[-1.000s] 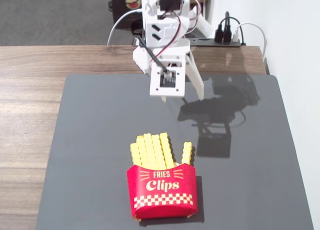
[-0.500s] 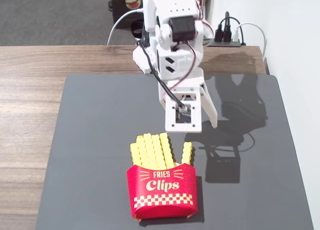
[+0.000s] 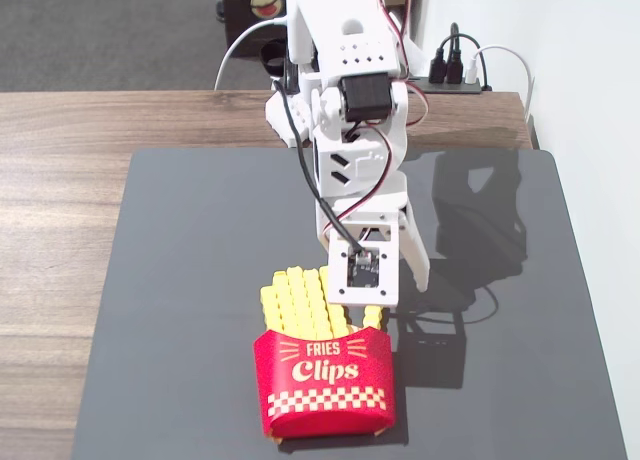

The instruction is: Grab a fry

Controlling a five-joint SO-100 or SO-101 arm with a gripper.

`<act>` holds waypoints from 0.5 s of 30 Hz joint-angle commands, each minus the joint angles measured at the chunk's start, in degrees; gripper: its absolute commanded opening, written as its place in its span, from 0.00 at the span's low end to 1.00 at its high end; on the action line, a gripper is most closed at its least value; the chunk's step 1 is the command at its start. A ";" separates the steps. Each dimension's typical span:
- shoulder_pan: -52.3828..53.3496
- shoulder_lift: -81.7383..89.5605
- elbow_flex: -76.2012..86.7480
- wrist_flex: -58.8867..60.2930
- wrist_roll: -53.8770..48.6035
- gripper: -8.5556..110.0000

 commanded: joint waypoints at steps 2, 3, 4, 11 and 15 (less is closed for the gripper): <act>-0.35 -1.14 -4.04 -0.97 0.44 0.29; -0.44 -1.67 -4.39 -1.05 0.44 0.29; -0.44 -2.11 -4.83 -1.14 0.44 0.29; -0.79 -4.92 -6.15 -2.46 1.23 0.23; -1.05 -5.45 -6.15 -3.34 1.93 0.18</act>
